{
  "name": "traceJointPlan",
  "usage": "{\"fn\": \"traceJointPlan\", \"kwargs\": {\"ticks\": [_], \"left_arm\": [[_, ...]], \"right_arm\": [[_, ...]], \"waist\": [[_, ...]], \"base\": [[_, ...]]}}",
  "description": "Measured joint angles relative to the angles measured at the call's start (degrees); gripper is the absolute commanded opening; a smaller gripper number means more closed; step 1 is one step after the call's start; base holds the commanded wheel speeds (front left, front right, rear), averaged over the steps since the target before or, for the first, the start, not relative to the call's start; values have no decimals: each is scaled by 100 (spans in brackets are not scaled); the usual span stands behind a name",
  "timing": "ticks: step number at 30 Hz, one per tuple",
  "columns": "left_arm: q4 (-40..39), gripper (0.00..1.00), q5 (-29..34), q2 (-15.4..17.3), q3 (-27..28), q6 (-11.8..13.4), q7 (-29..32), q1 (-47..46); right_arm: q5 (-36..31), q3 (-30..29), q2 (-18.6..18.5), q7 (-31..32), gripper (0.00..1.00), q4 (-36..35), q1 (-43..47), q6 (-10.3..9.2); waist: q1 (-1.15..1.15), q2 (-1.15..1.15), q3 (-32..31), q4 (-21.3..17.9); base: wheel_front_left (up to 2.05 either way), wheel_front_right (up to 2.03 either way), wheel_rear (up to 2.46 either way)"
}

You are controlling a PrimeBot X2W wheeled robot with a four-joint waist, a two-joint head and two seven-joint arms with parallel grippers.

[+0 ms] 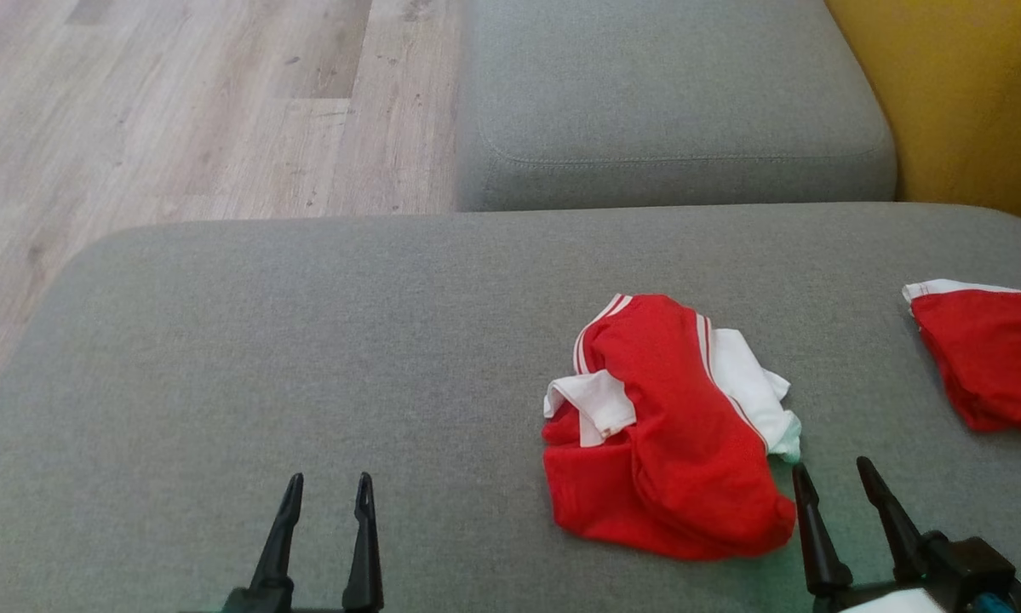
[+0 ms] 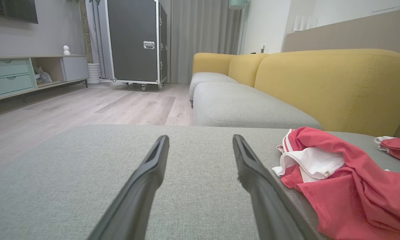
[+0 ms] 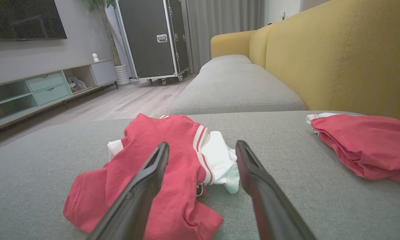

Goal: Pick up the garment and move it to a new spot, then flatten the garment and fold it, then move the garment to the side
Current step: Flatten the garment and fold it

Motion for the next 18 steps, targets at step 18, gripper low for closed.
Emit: {"fn": "traceJointPlan", "kwargs": {"ticks": [18], "left_arm": [[947, 100, -10, 259, -103, -909, 328, -1846]], "right_arm": [[0, 390, -298, 1, 100, -127, -222, 0]], "waist": [[0, 0, 408, -808]], "base": [[0, 0, 0]]}}
